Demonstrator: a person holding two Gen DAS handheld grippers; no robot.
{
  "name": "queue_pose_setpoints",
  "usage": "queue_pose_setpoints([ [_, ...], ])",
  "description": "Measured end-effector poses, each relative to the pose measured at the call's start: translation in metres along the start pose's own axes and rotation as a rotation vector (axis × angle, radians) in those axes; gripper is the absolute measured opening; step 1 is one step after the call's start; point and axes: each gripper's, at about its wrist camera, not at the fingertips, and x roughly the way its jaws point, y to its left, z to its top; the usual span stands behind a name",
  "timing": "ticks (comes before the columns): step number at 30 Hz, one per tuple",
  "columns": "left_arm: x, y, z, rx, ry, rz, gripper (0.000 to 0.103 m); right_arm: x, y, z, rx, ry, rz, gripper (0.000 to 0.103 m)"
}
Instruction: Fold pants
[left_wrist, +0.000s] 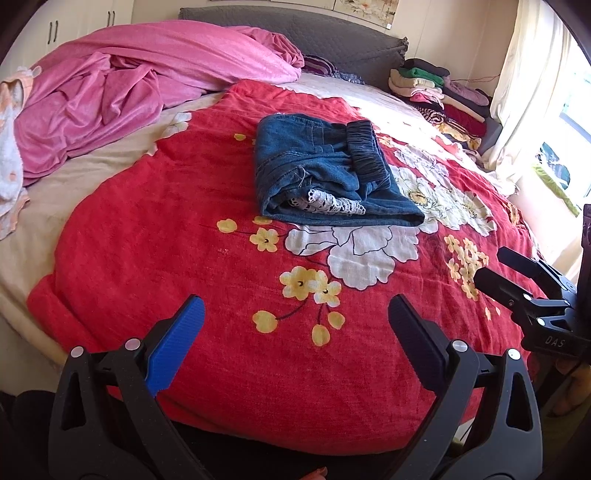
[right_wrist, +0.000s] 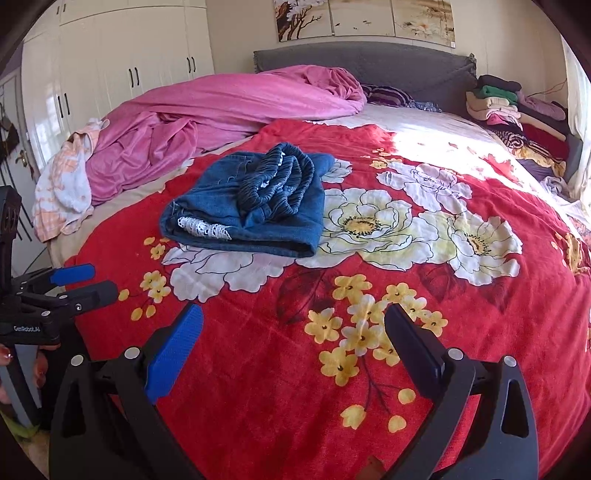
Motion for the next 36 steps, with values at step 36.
queue_pose_setpoints([
  [36, 0.011, 0.001, -0.006, -0.018, 0.022, 0.016, 0.093, 0.008, 0.003, -0.005, -0.01, 0.024, -0.04, 0.098],
])
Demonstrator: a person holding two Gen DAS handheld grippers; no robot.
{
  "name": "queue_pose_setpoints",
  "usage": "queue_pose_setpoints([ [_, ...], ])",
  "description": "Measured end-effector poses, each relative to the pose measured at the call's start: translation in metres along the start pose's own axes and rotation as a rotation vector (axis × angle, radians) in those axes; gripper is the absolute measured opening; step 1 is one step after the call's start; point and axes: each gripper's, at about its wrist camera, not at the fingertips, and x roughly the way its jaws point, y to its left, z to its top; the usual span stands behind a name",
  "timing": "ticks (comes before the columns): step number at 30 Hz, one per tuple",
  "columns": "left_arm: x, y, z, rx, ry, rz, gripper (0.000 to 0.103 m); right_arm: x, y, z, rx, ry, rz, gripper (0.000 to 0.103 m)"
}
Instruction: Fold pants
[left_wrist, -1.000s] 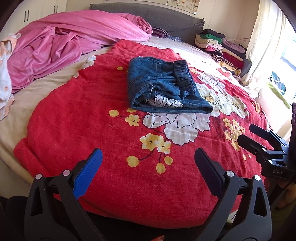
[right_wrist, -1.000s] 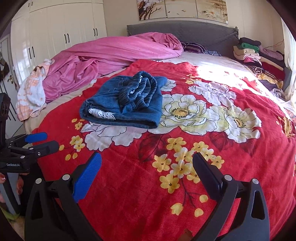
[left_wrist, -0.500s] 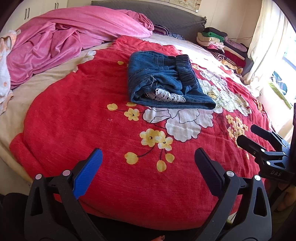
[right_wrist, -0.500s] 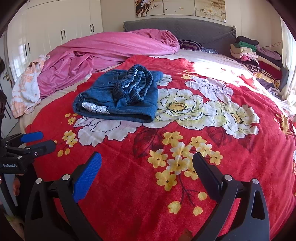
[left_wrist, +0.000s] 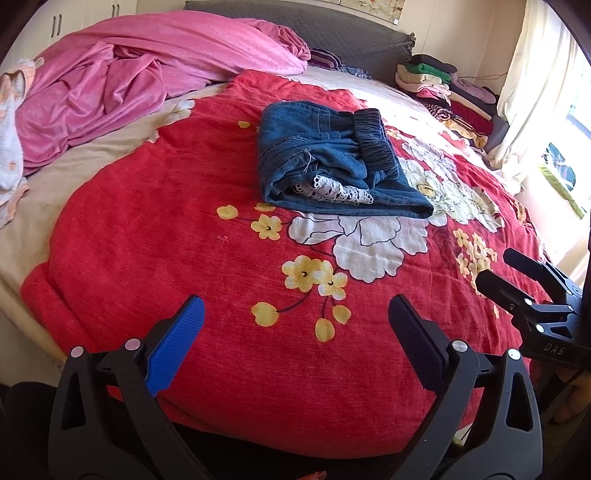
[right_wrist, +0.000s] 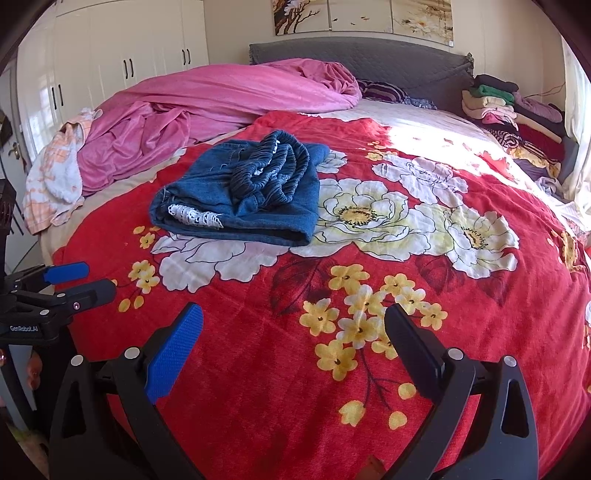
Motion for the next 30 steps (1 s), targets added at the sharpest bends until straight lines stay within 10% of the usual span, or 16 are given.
queue_pose_setpoints([
  [30, -0.0057, 0.0011, 0.0023, -0.003, -0.01, 0.006, 0.093, -0.0033, 0.0023, 0.0024, -0.015, -0.005, -0.001, 0.098],
])
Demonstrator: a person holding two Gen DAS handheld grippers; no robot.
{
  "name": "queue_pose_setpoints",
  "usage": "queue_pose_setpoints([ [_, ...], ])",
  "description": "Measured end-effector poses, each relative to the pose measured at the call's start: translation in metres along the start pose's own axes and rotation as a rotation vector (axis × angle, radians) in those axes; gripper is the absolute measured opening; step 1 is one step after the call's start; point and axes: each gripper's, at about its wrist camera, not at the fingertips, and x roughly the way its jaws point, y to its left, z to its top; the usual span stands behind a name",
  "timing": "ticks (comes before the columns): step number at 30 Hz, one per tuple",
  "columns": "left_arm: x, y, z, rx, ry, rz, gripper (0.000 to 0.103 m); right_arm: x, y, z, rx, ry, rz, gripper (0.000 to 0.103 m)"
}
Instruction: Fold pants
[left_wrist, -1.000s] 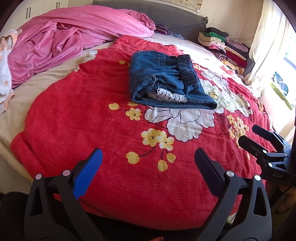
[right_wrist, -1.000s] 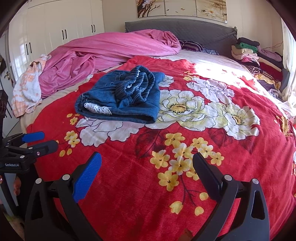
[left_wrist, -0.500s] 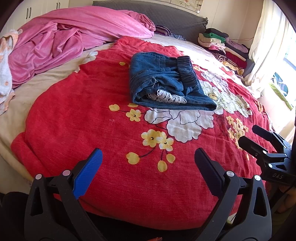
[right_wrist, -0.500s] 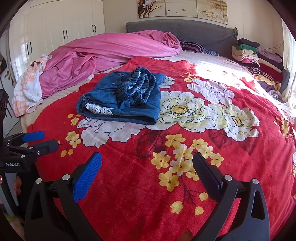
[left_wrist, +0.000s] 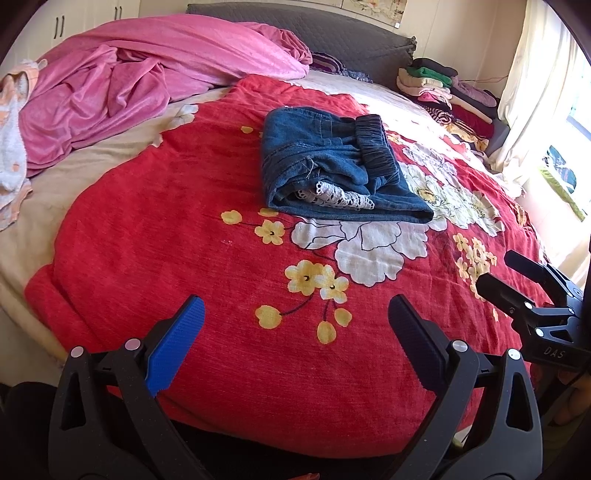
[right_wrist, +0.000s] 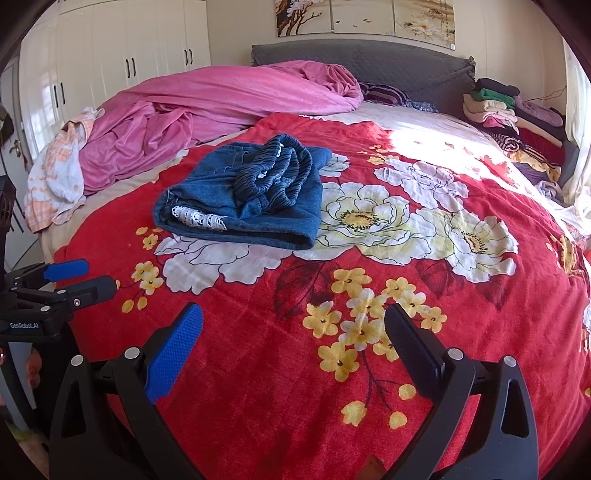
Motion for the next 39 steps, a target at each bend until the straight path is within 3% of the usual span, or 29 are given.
queue_pose_setpoints([
  [39, -0.0036, -0.0051, 0.0015, 0.009, -0.006, -0.002, 0.093, 0.0, 0.0028, 0.0019, -0.011, -0.007, 0.002, 0.098],
])
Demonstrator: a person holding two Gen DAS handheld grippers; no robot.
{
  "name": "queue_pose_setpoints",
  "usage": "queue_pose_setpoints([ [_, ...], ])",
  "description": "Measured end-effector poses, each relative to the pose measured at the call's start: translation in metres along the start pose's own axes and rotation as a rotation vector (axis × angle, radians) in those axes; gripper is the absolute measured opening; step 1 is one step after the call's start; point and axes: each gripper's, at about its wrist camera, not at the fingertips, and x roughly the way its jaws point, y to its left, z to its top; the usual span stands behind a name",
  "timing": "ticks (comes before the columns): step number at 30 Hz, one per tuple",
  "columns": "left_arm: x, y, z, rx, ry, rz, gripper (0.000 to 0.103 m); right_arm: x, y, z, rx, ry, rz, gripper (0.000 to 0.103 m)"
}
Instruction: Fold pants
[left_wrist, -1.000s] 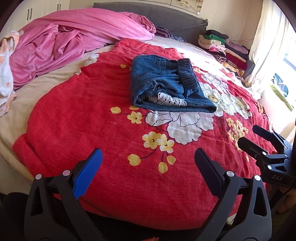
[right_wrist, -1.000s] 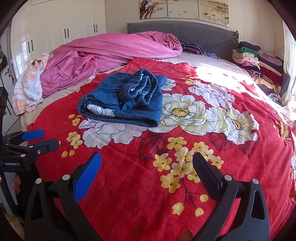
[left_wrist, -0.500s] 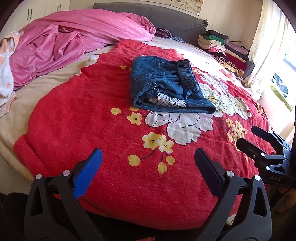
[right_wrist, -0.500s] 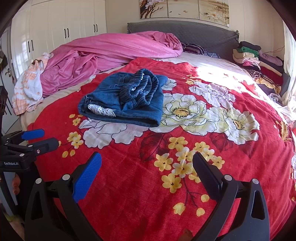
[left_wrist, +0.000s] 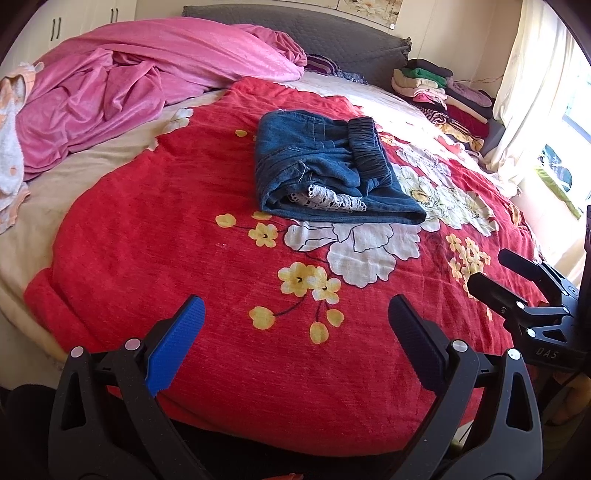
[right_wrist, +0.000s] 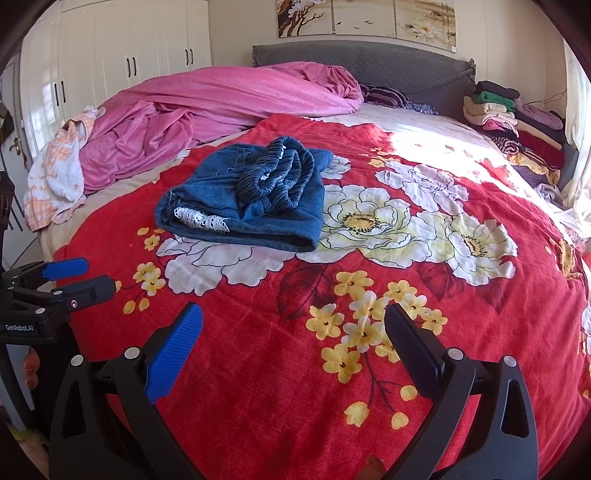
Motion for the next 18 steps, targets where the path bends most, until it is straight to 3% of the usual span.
queue_pose_setpoints([
  [12, 0.001, -0.003, 0.0, 0.019, 0.002, -0.015, 0.093, 0.0, -0.004, -0.003, 0.008, 0.0, -0.01, 0.098],
  [18, 0.001, 0.011, 0.007, -0.019, -0.001, -0.049, 0.093, -0.005, -0.031, -0.001, 0.05, -0.013, -0.063, 0.098],
])
